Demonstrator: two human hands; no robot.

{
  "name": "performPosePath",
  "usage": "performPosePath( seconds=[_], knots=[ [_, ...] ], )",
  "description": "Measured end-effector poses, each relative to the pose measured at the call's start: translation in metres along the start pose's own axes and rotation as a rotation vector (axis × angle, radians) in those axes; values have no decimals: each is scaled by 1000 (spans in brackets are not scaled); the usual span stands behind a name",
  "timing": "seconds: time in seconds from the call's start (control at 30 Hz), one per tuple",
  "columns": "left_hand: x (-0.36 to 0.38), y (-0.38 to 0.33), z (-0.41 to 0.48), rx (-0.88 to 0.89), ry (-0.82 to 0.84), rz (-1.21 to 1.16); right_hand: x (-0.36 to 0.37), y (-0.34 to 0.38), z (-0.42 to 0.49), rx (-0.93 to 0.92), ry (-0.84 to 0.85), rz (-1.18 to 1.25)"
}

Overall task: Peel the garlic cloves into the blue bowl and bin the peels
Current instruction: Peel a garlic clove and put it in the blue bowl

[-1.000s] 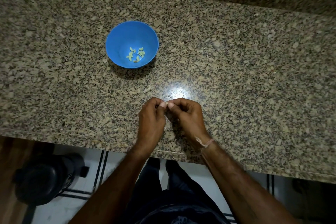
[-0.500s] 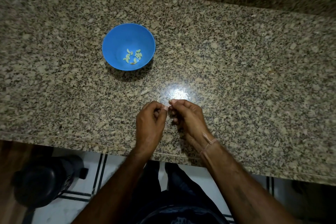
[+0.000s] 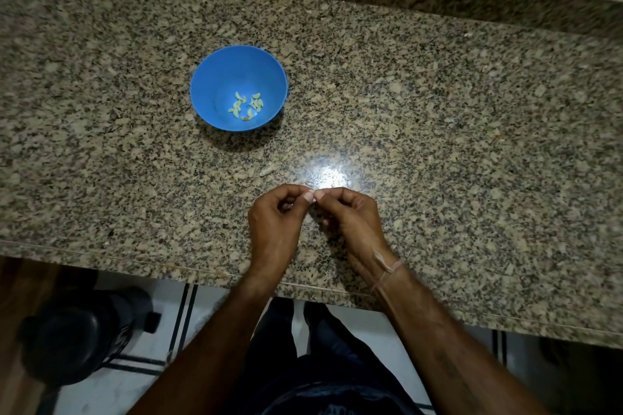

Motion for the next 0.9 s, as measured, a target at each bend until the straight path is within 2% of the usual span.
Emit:
performPosePath(
  seconds=[0.43,0.63,0.9],
  knots=[
    [0,0,-4,-35,41,-48,0,8,-7,-95,69,-140],
    [4,9,-5,-70,24,43,3,12,-11,9,53,-35],
    [1,-6,-4,61,73,-55,1,11,-12,9,93,-114]
  ],
)
Point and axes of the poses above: each hand's wrist, its own z-axis towards the middle knuckle, its own x-axis out of the palm, y = z × x, the point moved 3 cm from there along z, towards the middle knuckle, and after that the axes turned 10 degrees about z, right-handed, at the moved point
